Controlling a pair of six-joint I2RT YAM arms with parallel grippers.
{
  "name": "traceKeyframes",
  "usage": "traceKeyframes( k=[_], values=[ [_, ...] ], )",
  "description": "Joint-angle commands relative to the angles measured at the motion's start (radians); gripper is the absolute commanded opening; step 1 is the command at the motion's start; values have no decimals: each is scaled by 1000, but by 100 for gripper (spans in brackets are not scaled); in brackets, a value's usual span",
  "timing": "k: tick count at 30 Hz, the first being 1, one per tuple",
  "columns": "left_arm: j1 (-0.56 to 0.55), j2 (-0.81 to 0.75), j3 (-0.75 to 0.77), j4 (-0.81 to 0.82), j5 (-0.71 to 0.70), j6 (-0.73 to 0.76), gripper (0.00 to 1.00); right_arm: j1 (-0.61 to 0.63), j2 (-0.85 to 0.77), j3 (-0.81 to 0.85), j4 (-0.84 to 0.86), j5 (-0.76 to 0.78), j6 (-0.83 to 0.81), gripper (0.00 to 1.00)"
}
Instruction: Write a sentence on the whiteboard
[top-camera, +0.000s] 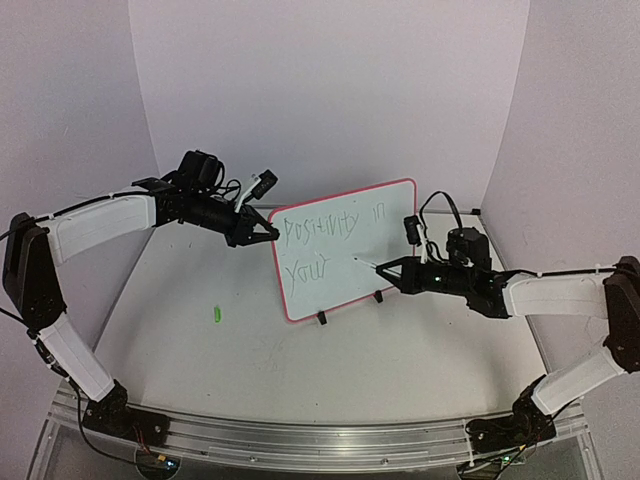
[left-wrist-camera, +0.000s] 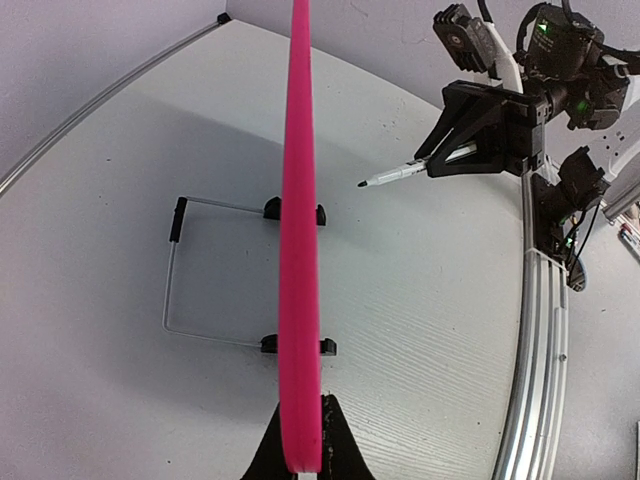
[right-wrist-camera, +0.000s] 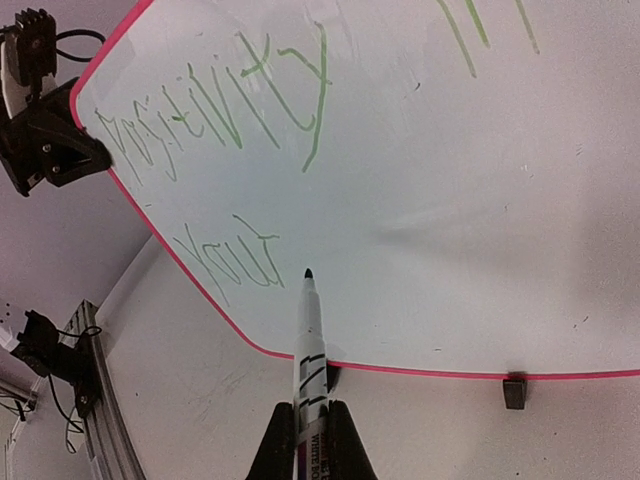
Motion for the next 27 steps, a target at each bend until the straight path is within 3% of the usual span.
traceKeyframes(
  k=[1, 17, 27],
  values=[
    [-18, 4, -4, -89, -62, 49, 0, -1, 30, 44, 69, 8, 17, 0],
    [-18, 7, -2, -92, -65, 51, 0, -2, 125, 91, 113, 70, 41, 0],
    [-18, 10, 0, -93, -66, 54, 0, -1, 180, 118, 113, 15, 30, 0]
  ],
)
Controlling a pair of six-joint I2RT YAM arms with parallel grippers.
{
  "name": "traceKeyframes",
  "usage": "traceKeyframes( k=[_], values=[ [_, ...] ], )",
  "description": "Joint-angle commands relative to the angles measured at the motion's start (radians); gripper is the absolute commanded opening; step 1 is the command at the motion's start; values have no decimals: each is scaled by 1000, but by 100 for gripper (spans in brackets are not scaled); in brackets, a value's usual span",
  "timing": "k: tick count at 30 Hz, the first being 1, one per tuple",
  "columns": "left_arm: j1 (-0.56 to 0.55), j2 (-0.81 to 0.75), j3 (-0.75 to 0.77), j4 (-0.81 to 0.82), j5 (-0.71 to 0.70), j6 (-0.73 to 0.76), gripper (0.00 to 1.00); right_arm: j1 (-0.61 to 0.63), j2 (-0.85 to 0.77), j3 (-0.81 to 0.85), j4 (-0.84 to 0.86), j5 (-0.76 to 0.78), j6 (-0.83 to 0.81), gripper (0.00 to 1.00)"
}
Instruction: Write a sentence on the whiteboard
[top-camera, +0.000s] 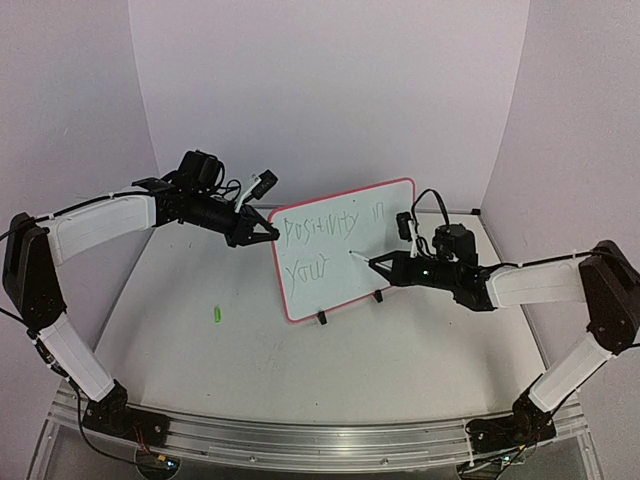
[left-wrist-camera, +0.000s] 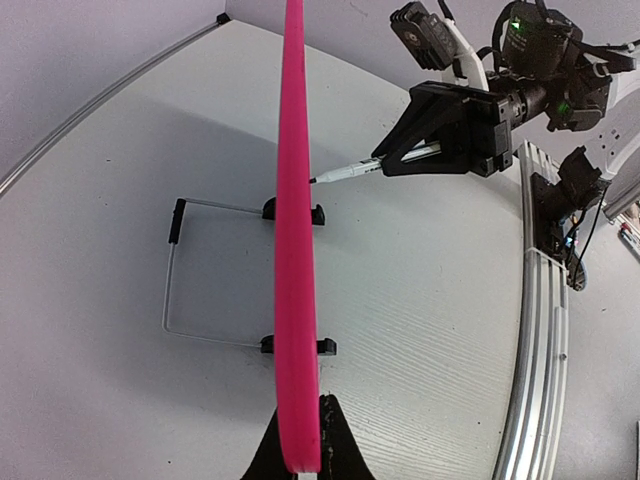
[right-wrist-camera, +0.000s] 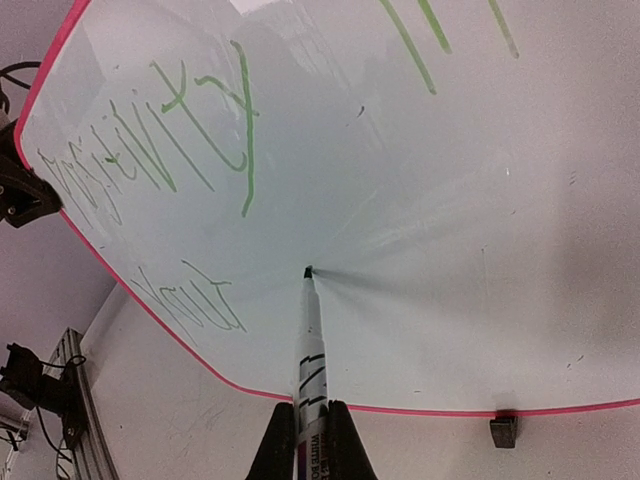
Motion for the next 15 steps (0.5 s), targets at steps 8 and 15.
traceKeyframes(
  k=[8, 15],
  values=[
    [-17, 13, 2, -92, -65, 50, 0, -2, 36, 21, 28, -11, 2, 0],
    [-17, 11, 2, -93, -64, 50, 0, -2, -8, -12, 9, 78, 10, 0]
  ],
)
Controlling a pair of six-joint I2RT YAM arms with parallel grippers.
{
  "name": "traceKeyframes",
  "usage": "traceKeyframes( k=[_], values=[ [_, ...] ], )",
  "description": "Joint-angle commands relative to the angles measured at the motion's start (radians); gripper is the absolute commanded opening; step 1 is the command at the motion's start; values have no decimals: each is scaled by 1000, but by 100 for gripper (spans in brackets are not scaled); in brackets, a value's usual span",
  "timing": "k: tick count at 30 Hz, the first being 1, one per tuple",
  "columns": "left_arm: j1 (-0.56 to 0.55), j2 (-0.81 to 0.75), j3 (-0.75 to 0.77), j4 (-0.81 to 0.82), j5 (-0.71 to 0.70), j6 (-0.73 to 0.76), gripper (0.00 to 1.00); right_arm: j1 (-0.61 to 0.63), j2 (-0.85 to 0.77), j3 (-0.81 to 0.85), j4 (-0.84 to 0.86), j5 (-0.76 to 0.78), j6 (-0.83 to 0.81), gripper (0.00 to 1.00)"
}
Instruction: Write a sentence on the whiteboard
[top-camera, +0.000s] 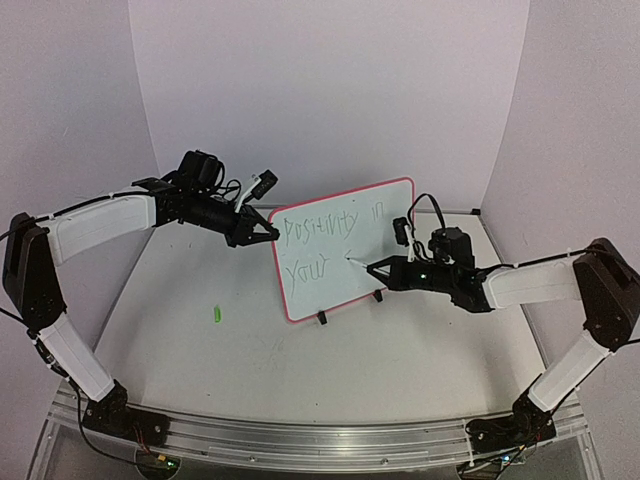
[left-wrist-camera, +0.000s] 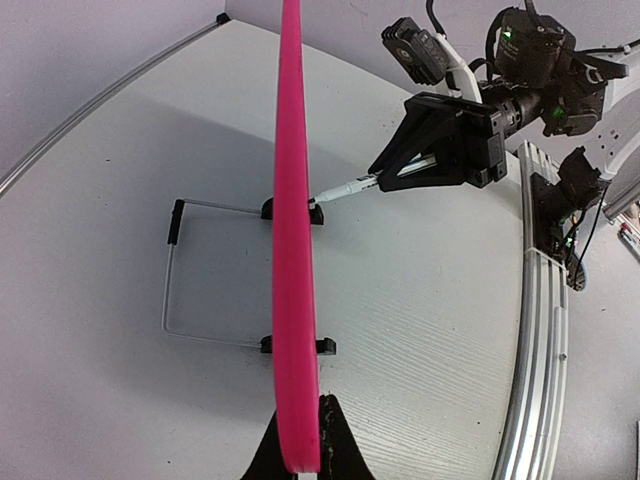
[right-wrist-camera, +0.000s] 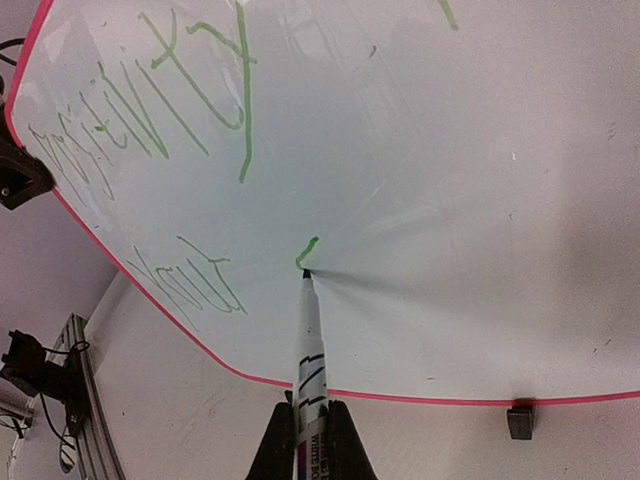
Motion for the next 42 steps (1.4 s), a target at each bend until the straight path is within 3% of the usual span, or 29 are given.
traceKeyframes(
  k=[1, 15, 33, 42],
  values=[
    [-17, 10, 2, -94, -65, 50, 0, -4, -37, -13, 11, 98, 10, 0],
    [-17, 7, 3, -94, -64, 50, 0, -3, -35, -34, -29, 71, -5, 0],
    [-17, 7, 4, -94, -62, 50, 0, 18, 49, 57, -36, -24, -31, 0],
    [-17, 7, 2, -93, -65, 52, 0, 19, -58, 6, -37, 24, -21, 0]
  ],
)
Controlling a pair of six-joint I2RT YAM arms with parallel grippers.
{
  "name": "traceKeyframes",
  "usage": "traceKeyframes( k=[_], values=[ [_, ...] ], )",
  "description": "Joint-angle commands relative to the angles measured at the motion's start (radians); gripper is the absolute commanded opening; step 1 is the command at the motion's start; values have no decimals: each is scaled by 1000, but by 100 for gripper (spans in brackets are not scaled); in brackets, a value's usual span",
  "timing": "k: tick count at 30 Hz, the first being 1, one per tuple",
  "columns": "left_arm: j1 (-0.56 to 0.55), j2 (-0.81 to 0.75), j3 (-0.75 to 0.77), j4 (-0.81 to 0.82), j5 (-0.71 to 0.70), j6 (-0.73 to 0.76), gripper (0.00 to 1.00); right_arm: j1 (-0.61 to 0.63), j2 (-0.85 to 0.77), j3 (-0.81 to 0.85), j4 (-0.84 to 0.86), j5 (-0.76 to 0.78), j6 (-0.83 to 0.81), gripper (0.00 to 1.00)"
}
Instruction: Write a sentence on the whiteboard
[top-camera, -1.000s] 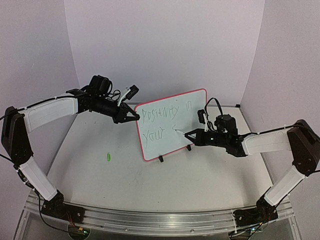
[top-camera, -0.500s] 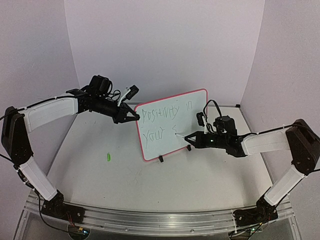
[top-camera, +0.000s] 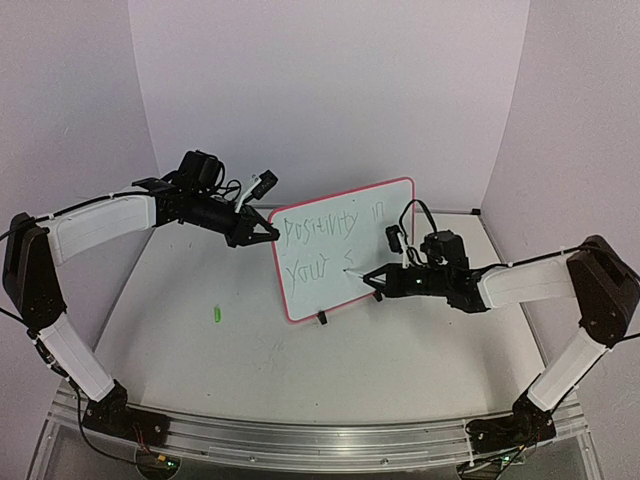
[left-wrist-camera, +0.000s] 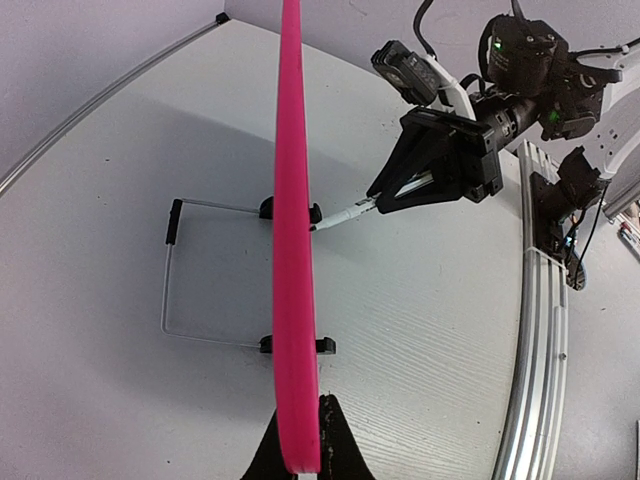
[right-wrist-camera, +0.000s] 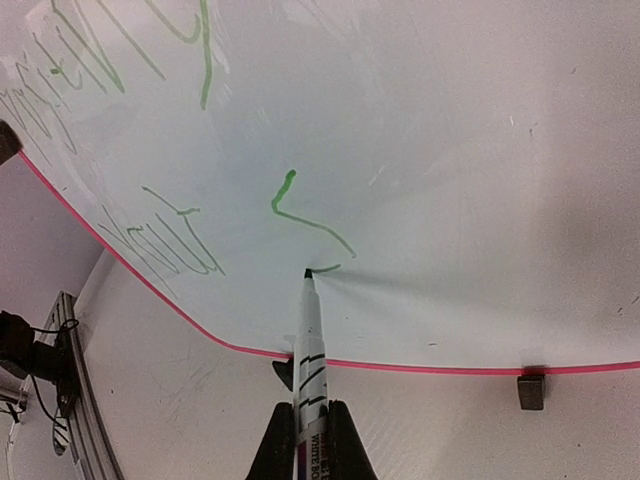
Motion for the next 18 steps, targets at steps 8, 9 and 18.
traceKeyframes(
  k=[8, 9, 18],
  values=[
    [-17, 8, 2, -93, -63, 49, 0, -1, -212, -47, -20, 90, -18, 0],
    [-17, 7, 2, -93, -62, 50, 0, -4, -215, -48, -25, 91, -21, 0],
    [-16, 7, 2, -93, -65, 51, 0, -46, -201, -41, -27, 58, -34, 0]
  ],
)
